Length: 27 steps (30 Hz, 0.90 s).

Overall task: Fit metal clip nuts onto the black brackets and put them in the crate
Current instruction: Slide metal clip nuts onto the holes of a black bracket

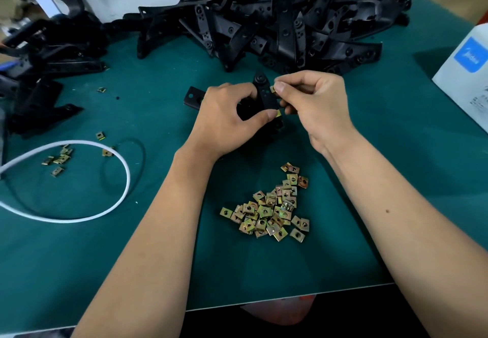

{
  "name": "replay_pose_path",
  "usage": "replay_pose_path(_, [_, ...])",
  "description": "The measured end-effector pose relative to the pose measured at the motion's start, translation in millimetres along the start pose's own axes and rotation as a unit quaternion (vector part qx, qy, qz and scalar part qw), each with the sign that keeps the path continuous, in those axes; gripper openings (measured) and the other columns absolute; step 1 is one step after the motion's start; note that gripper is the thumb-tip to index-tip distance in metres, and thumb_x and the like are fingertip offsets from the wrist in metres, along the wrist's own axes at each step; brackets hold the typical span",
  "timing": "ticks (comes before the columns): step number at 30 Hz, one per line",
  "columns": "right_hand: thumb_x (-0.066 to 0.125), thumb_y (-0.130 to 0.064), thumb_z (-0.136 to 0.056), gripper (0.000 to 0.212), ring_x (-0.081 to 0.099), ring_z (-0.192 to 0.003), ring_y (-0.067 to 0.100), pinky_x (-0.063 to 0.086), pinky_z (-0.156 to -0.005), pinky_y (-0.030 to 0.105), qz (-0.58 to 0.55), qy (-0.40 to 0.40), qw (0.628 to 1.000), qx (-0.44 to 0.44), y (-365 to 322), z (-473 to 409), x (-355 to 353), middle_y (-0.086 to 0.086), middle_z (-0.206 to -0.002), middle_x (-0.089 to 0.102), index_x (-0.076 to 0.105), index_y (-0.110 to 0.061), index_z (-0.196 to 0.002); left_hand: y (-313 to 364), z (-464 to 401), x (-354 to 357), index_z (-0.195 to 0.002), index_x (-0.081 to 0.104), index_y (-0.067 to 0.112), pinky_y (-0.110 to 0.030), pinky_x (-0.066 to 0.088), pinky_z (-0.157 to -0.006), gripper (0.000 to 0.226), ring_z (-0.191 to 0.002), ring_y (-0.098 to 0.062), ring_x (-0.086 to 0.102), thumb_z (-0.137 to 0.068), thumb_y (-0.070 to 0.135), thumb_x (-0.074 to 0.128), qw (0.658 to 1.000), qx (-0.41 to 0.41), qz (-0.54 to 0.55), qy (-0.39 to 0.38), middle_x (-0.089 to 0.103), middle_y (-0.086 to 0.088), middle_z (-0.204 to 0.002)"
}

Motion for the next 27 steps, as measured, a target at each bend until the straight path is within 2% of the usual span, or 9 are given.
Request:
replay_pose_path(4, [0.078,-0.005,-0.087,0.005,0.066,-0.065,0.010,0.050,-0.057,0.022,-0.001,0.003,1.000,0.002,-0.8,0.8,0.7,0.004,-0.077,0.076,0.080,-0.008,-0.090,1.0,1.1,0.8,-0.082,0.067,0.013,-0.042,0.050,-0.068,0.031,-0.069,-0.020,0.061,-0.087,0.043,0.072,1.000,-0.011,0.021,0.004,0.065,0.002,-0.070])
replay_pose_path(11, [0.077,-0.010,-0.089,0.006,0.072,-0.084,0.012,0.053,-0.065,0.021,-0.018,0.009,0.999,0.039,-0.5,0.3,-0.4,0.002,-0.087,0.079,0.082,-0.014,-0.092,3.0,0.1,3.5,-0.076,0.063,0.014,-0.038,0.046,-0.062,0.031,-0.062,-0.017,0.054,-0.092,0.039,0.070,0.999,-0.017,0.026,0.018,0.057,0.004,-0.063])
replay_pose_path(18, [0.077,-0.001,-0.085,0.017,0.061,-0.068,0.009,0.049,-0.063,0.022,-0.028,0.020,0.999,0.015,-2.4,1.6,-1.5,0.002,-0.076,0.070,0.077,-0.015,-0.094,7.1,-1.9,5.2,-0.077,0.064,0.011,-0.040,0.046,-0.071,0.033,-0.067,-0.023,0.056,-0.091,0.041,0.071,0.999,-0.020,0.008,0.027,0.061,-0.002,-0.065])
replay_pose_path(27, [0.076,-0.002,-0.083,0.017,0.062,-0.071,0.007,0.048,-0.066,0.017,-0.014,0.032,0.999,-0.019,-3.6,4.5,3.0,-0.003,-0.075,0.069,0.072,-0.018,-0.085,9.4,-1.5,5.1,-0.077,0.065,0.009,-0.041,0.045,-0.074,0.033,-0.067,-0.025,0.057,-0.090,0.038,0.075,0.999,-0.041,0.022,0.029,0.062,-0.005,-0.066])
Point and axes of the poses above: each hand's wrist, its own z-axis away from the middle knuckle, its own x-axis out of the palm, y = z × x, the point moved 3 cm from there along -z, towards the middle knuckle
